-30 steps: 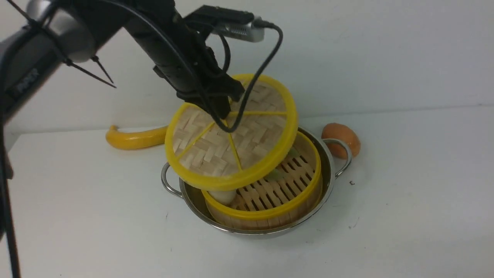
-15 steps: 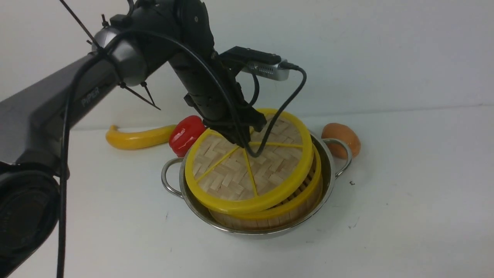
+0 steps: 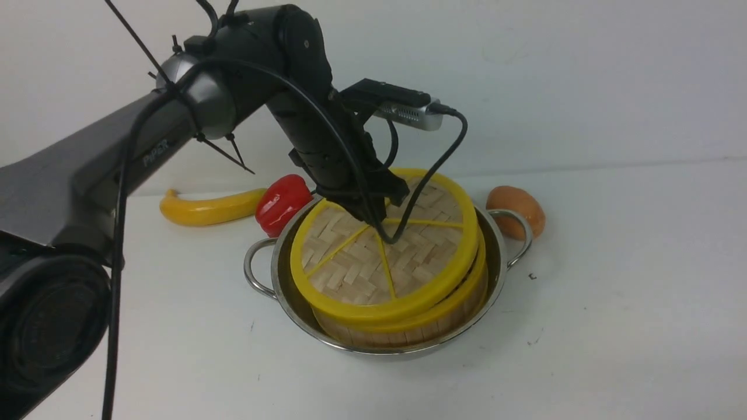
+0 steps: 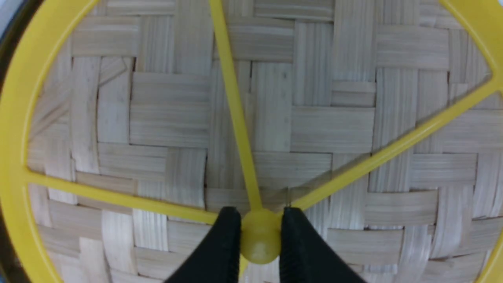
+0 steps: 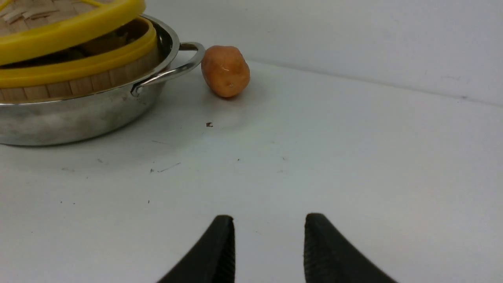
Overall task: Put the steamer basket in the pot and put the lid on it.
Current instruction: Use the left arm to place the steamer lid on the steamer
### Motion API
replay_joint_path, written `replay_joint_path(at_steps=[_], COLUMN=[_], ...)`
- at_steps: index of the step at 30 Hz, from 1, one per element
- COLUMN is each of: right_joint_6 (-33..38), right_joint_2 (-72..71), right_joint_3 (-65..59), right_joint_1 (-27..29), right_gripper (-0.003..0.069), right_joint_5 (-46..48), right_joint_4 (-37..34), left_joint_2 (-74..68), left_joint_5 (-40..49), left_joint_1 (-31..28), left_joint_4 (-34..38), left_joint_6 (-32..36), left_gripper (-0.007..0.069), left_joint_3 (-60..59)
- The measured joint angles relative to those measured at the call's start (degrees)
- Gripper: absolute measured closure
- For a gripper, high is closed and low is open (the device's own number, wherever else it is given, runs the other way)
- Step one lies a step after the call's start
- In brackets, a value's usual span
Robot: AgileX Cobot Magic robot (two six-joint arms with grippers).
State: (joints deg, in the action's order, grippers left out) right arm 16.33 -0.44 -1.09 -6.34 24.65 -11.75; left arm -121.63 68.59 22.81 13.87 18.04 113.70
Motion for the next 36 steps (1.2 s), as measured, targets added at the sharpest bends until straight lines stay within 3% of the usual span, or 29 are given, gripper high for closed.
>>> replay_joint_path(at_steps=[11, 22, 36], right_joint_6=[0.0, 0.0, 0.0], right_joint_2=[0.0, 0.0, 0.0], right_joint_3=[0.0, 0.0, 0.0], right_joint_1=[0.0, 0.0, 0.0], right_gripper=[0.0421, 0.0421, 0.0419], right_joint_5=[0.0, 0.0, 0.0], right_joint_4=[0.0, 0.0, 0.0], left_joint_2=[-0.4, -0.8, -0.9], left_joint_5=[-1.6, -2.1, -3.0], left_joint_1=[3.1, 3.1, 3.1], left_joint_4=[-0.7, -5.1, -5.2], left_joint_6=[1.2, -0.5, -0.6], left_gripper=[0.0512, 0.0512, 0.0512], left_joint_3=[0.0, 0.0, 0.0])
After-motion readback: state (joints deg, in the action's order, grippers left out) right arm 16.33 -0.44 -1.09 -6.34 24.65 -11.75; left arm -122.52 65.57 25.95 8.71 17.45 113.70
